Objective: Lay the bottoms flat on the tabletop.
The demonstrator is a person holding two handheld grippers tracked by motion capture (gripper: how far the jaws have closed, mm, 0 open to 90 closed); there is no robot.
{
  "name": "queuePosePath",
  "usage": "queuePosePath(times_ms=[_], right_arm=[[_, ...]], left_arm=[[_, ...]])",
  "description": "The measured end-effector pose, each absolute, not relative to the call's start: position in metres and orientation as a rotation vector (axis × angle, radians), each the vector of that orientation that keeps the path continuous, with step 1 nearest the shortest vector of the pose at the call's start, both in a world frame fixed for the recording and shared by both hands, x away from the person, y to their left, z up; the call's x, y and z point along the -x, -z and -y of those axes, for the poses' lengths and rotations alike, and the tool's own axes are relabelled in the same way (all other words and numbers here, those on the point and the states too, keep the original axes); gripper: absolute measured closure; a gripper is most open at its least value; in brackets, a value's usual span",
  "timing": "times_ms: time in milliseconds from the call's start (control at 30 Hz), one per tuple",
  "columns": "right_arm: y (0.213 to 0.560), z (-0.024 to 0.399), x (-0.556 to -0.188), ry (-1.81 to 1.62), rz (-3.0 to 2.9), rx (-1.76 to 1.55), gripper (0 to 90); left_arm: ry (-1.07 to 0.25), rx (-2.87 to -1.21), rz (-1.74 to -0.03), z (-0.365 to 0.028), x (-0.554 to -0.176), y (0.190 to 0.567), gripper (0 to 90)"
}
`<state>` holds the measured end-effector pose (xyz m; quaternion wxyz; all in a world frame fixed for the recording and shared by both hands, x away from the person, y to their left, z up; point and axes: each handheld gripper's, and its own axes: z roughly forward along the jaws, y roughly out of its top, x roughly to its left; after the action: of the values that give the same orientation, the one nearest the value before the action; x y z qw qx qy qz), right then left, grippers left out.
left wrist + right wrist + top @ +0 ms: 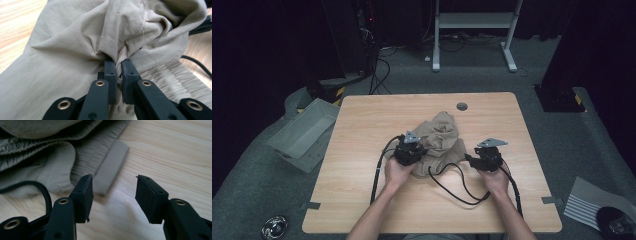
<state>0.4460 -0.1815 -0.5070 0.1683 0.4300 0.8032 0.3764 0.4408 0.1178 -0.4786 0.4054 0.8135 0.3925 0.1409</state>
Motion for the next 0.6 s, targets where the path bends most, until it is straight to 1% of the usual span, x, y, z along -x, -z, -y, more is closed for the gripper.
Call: queuePosePath(times_ms=[133,167,200,267,300,367,400,433,600], right_arm=[[0.513,0.170,-0.456,-1.074,-2.311,-1.225,57.2],[0.513,0.170,-0.456,-1.074,-2.311,-1.225,57.2],[0.517,0.165,-0.460,-1.069,-2.330,-1.227,63.6],[0.518,0.163,-0.461,-1.041,-2.349,-1.216,71.2],[0.518,0.163,-0.461,-1.041,-2.349,-1.216,71.2],[0.518,0.162,-0.460,-1.017,-2.365,-1.190,78.8],[0.517,0.160,-0.458,-0.992,-2.384,-1.145,86.7],[0.517,0.159,-0.457,-0.983,-2.386,-1.129,88.7],[0.517,0.160,-0.452,-0.964,-2.399,-1.086,90.0]], left_arm=[[-0.348,-2.043,-0.986,-0.119,-0.440,0.477,84.7],[-0.348,-2.043,-0.986,-0.119,-0.440,0.477,84.7],[-0.350,-2.037,-0.987,-0.121,-0.440,0.476,84.7],[-0.346,-2.022,-0.995,-0.122,-0.440,0.475,84.7],[-0.347,-2.012,-0.998,-0.124,-0.440,0.474,84.7],[-0.348,-1.989,-1.009,-0.126,-0.441,0.473,84.8],[-0.354,-1.980,-1.014,-0.127,-0.441,0.472,84.8],[-0.357,-1.975,-1.020,-0.128,-0.441,0.472,84.8],[-0.407,-1.929,-1.080,-0.139,-0.442,0.467,84.9]])
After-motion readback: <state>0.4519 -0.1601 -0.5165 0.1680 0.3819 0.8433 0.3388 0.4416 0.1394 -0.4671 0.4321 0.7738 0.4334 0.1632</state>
